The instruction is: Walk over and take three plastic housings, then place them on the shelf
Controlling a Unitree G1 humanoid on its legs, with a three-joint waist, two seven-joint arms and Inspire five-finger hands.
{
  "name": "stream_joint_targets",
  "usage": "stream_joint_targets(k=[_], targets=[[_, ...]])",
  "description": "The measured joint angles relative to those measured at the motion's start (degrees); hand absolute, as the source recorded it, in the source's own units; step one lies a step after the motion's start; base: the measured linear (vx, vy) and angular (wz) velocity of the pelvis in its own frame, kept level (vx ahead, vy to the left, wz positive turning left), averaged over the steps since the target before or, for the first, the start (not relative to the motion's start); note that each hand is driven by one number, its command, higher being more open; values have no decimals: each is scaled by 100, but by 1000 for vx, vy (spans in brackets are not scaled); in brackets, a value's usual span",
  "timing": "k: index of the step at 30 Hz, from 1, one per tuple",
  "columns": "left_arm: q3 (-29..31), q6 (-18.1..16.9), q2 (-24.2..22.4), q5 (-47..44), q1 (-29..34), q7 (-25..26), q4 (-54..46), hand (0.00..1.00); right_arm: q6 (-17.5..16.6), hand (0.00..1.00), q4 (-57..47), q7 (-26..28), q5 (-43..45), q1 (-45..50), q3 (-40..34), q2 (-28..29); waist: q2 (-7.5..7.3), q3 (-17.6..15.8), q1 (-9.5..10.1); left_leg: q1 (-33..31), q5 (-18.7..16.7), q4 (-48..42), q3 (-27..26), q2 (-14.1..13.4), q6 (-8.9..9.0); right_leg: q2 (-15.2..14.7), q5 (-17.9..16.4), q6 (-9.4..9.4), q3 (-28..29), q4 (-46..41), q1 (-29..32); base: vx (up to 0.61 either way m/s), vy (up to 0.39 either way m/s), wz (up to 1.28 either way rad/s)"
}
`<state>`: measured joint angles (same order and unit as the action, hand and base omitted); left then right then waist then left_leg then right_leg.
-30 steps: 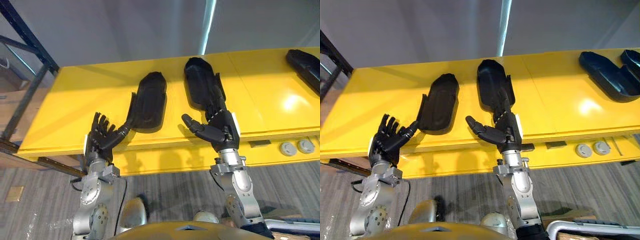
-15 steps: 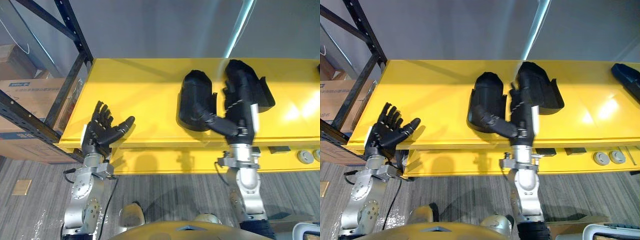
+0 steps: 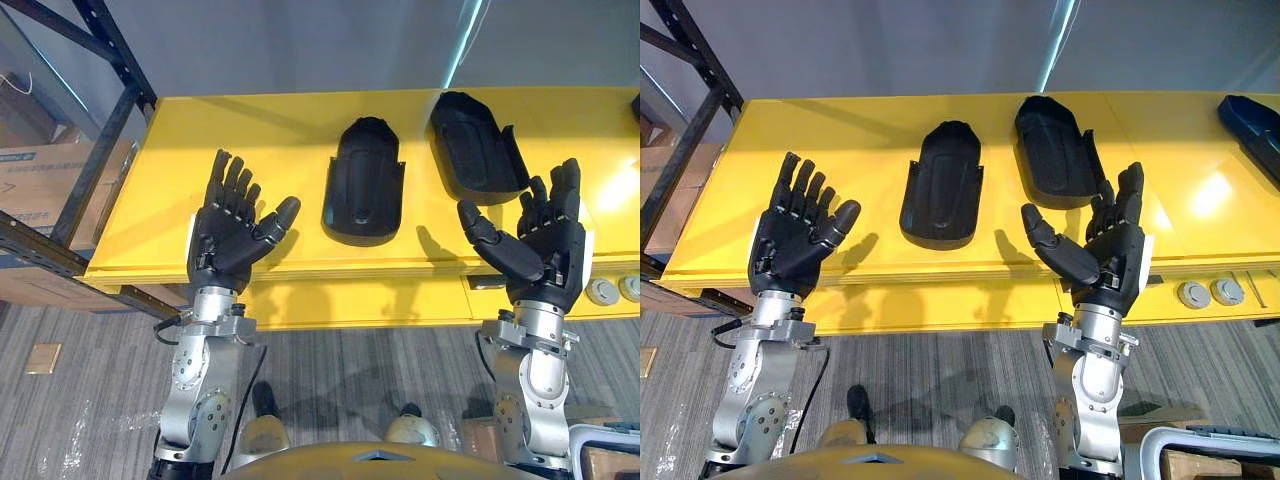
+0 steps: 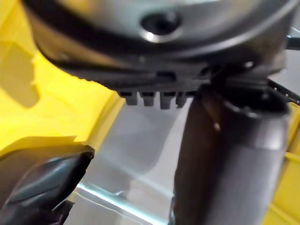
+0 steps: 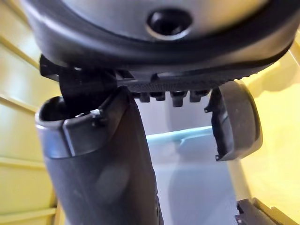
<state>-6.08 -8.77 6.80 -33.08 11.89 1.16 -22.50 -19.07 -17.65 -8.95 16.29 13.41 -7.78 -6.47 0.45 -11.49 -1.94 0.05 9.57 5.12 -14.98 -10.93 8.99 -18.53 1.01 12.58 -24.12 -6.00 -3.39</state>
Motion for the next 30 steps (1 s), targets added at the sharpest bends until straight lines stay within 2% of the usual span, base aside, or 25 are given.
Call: stream_joint_targets(k=[5, 9, 12, 14, 18, 21, 26, 30], targets=[[27, -44, 32, 246, 11, 57, 1, 100, 0, 100, 1, 175, 122, -4, -6, -6, 20, 12, 5, 39, 35, -3, -8, -2, -20, 18, 38, -16, 60, 14, -1, 0, 0, -3], [143, -263, 222, 741, -25, 58, 31, 100, 0, 100, 22, 670, 473, -240, 9, -142, 21, 13, 12, 8, 70, -2, -12, -43, -33, 69, 27, -82, 94, 17, 49, -8, -1, -3], [256, -419, 378, 1297, -161, 26, 203, 100, -12, 100, 300, 931, 482, -934, 4, -574, 17, 13, 28, -119, 103, -22, 4, -58, -68, 104, 13, -90, 169, -16, 189, -80, -6, 3], [263, -499, 558, 1816, -451, 22, 307, 100, -30, 100, 542, 1021, 467, -1724, 4, -907, -9, -3, 78, -345, 199, -30, 97, -54, -100, 114, 16, -97, 223, -124, 411, -94, 3, 15], [264, -505, 802, 2198, -900, -8, 410, 100, -28, 100, 860, 958, 415, -2715, 33, -1009, -88, -84, 204, -476, 272, -33, 205, -69, -112, 115, -27, -162, 207, -299, 544, -50, -6, 13], [268, -550, 1047, 2317, -1157, -7, 427, 100, -2, 100, 1110, 935, 413, -3262, 101, -1302, -96, -165, 267, -674, 339, -36, 281, -67, -135, 115, -29, -166, 187, -368, 727, -45, -6, 12], [335, -571, 1277, 2450, -1434, -2, 450, 100, 387, 100, 1690, 973, 412, -3778, 163, -1562, -57, -525, 304, -737, 295, -225, 277, -81, -147, 112, -29, -171, 247, -409, 755, -24, -15, -3], [357, -611, 1283, 2451, -1456, 0, 451, 100, 794, 100, 2045, 953, 201, -3997, 185, -1641, 10, -643, 306, -776, 258, -301, 267, -95, -132, 112, -13, -146, 313, -476, 830, -9, -29, -6]])
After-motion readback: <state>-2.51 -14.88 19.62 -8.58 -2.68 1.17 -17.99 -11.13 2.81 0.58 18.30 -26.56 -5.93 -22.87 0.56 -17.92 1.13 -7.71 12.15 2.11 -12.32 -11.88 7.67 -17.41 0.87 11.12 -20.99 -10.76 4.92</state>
